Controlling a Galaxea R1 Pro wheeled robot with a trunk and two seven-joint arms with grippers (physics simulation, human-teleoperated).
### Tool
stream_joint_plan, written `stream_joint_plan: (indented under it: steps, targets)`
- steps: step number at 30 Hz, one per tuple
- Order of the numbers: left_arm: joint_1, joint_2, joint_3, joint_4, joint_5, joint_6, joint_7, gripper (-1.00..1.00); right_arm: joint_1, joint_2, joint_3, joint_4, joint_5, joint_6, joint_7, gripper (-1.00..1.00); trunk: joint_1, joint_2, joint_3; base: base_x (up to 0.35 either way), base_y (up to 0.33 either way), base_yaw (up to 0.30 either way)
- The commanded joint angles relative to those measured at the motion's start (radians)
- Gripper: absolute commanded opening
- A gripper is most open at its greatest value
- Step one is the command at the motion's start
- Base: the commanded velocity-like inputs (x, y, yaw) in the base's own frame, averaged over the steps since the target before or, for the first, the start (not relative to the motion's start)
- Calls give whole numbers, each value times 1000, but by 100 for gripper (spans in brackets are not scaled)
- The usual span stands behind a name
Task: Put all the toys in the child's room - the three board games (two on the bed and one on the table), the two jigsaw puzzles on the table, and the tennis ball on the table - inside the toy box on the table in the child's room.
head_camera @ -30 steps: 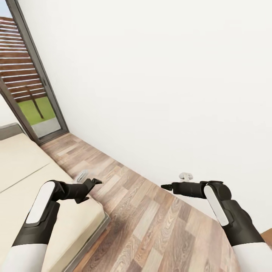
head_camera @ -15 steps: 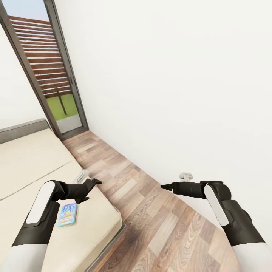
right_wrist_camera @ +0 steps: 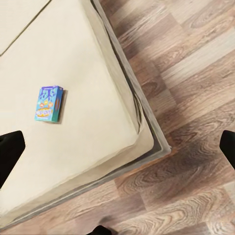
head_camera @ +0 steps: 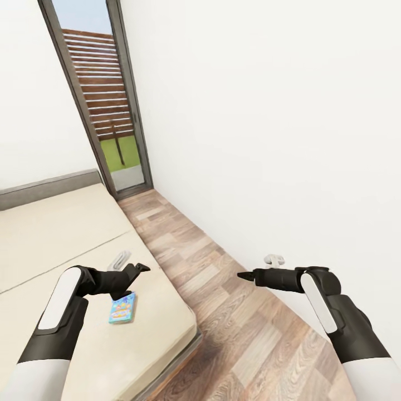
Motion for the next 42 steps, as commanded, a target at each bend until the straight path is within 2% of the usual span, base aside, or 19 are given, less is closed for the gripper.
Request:
stream_joint_plan:
  steps: [1, 10, 24, 34, 42]
  targets:
    - [-1, 0, 1, -1, 9, 3, 10, 100, -1, -1, 0, -1, 10, 2, 10, 100, 0, -1, -1, 6, 3, 123]
    - [0, 0, -1, -2, 8, 4, 10, 100, 0, -1, -1, -2, 10, 2, 10, 100, 0, -1, -1, 89, -95, 57]
    - [0, 0, -2, -2, 7, 4, 12, 100, 0, -1, -5, -2, 10, 2, 10, 100, 0, -1, -1, 174, -234, 22]
    - [0, 0, -1, 0, 7, 4, 12, 100, 0, -1, -4, -2, 11, 2, 10, 100, 0, -1, -1, 151, -237, 218]
    - [-1, 0, 0, 5, 8, 4, 11, 100, -1, 0, -3, -1, 11, 2, 10, 100, 0, -1, -1, 47, -72, 281]
